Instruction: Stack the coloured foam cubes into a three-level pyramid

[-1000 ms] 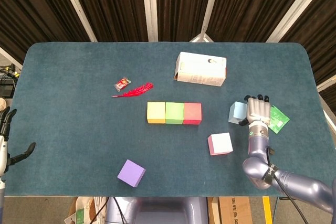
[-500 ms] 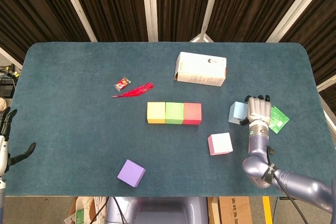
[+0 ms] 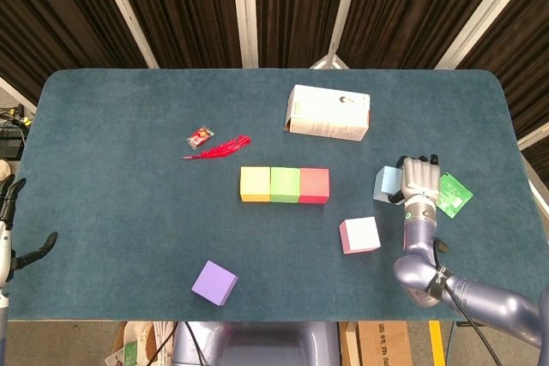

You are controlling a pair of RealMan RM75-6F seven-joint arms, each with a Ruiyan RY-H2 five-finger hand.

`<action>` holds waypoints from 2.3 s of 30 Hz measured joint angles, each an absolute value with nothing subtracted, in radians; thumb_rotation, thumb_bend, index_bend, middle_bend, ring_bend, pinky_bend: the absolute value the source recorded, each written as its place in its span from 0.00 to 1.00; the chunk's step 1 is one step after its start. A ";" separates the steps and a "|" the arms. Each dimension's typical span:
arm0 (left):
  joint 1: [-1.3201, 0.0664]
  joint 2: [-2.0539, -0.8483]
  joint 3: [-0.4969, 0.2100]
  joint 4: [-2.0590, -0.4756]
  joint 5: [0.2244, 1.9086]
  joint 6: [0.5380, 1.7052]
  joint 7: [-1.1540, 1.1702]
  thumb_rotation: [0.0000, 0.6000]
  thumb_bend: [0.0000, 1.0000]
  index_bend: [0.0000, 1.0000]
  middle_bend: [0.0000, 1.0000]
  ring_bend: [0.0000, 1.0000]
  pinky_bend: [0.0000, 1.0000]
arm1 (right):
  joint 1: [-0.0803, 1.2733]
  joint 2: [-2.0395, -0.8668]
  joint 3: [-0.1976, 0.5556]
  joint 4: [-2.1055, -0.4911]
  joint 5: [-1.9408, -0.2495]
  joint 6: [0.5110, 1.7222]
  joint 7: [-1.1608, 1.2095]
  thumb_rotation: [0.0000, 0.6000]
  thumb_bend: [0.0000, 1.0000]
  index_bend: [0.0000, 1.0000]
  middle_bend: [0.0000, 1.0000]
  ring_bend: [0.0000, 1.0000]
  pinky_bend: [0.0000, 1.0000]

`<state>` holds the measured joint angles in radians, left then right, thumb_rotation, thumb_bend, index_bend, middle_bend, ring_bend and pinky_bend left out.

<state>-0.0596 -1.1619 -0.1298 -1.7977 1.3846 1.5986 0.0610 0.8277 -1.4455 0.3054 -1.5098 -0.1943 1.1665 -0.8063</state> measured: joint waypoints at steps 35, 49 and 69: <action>-0.057 -1.137 -0.154 -1.803 1.316 1.563 0.080 1.00 0.30 0.10 0.00 0.00 0.00 | 0.931 -1.267 0.416 -1.853 -0.144 1.207 -0.920 1.00 0.22 0.37 0.38 0.20 0.00; -0.055 -1.140 -0.165 -1.799 1.318 1.580 0.076 1.00 0.30 0.09 0.00 0.00 0.00 | 1.159 -1.276 0.519 -1.898 0.033 1.214 -1.023 1.00 0.22 0.37 0.38 0.20 0.00; -0.038 -1.152 -0.192 -1.779 1.324 1.632 0.049 1.00 0.30 0.07 0.00 0.00 0.00 | 1.285 -1.397 0.468 -1.787 0.113 1.249 -1.037 1.00 0.22 0.37 0.38 0.20 0.00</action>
